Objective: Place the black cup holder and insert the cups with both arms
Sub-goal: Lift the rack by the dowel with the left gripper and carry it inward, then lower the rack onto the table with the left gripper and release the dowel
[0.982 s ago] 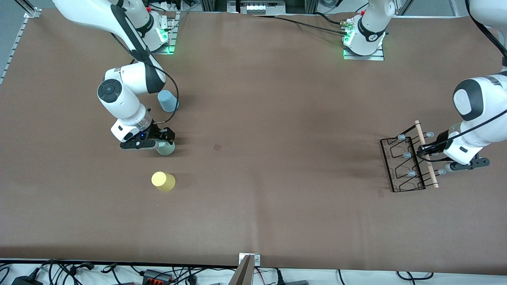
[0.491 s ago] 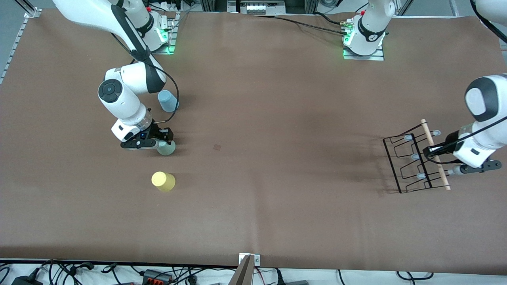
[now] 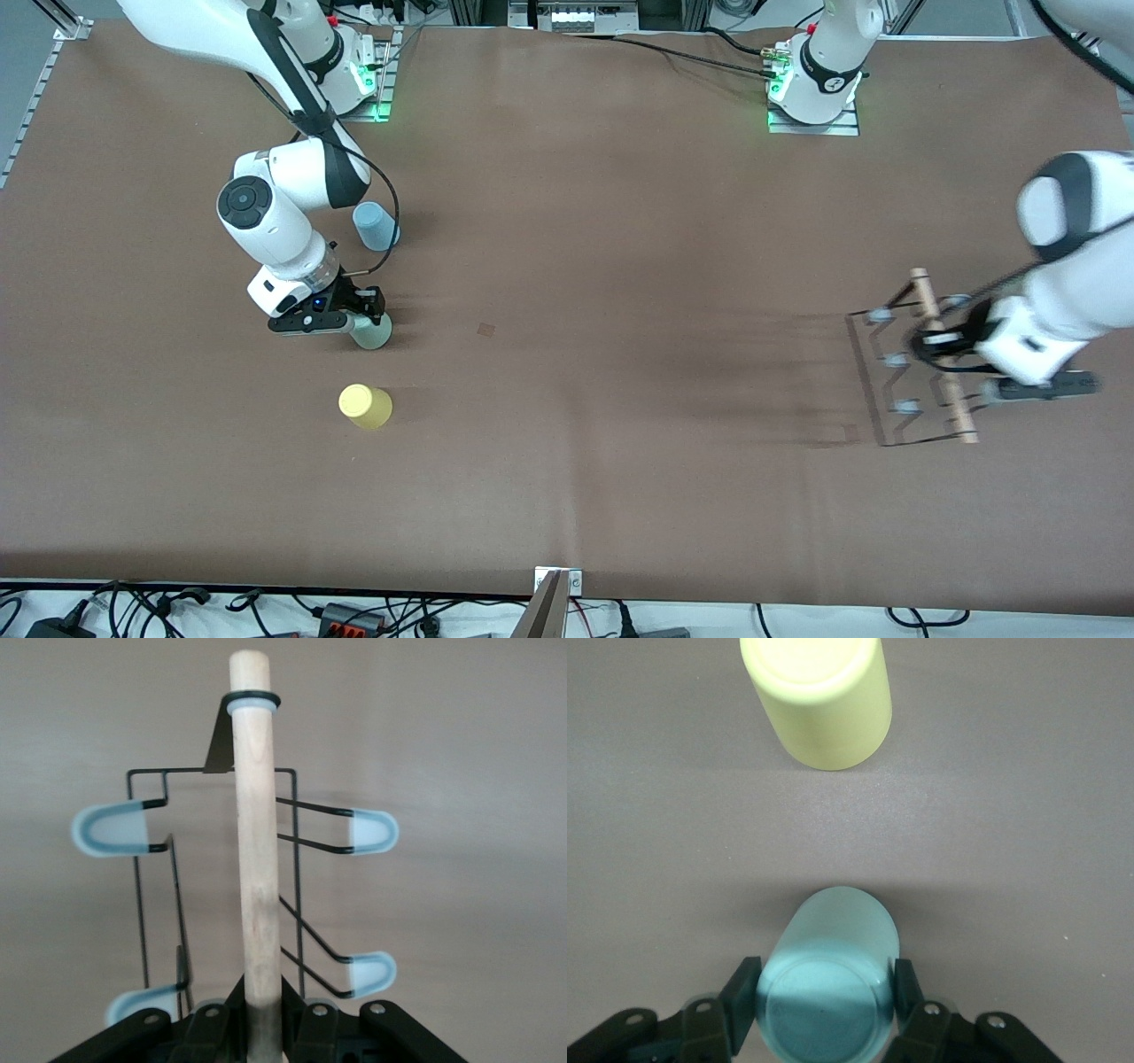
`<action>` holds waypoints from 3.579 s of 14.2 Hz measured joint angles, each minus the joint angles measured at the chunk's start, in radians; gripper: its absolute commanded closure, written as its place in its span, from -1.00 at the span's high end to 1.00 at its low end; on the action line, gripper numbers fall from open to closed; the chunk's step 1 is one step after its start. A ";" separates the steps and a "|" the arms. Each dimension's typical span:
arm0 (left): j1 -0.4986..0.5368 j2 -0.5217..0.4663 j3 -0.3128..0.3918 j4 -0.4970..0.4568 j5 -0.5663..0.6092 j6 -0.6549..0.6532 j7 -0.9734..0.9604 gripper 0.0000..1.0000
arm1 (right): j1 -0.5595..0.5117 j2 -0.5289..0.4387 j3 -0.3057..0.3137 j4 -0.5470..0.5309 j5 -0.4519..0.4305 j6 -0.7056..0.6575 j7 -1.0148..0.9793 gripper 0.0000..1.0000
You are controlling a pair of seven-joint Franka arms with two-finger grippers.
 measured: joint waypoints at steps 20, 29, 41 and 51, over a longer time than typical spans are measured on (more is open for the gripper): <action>-0.542 0.150 -0.013 0.050 0.003 0.088 -0.490 -0.83 | -0.100 -0.198 -0.049 0.217 0.000 -0.566 -0.227 -0.71; -0.644 0.256 -0.014 0.168 0.003 0.090 -0.622 -0.81 | -0.100 -0.200 -0.057 0.323 0.000 -0.689 -0.229 -0.71; -0.656 0.207 -0.001 0.213 0.003 0.087 -0.668 1.00 | 0.014 -0.198 -0.045 0.401 0.005 -0.779 0.009 -0.71; -0.669 0.235 -0.001 0.201 0.003 0.085 -0.674 1.00 | 0.024 -0.186 -0.045 0.401 0.005 -0.771 0.020 -0.71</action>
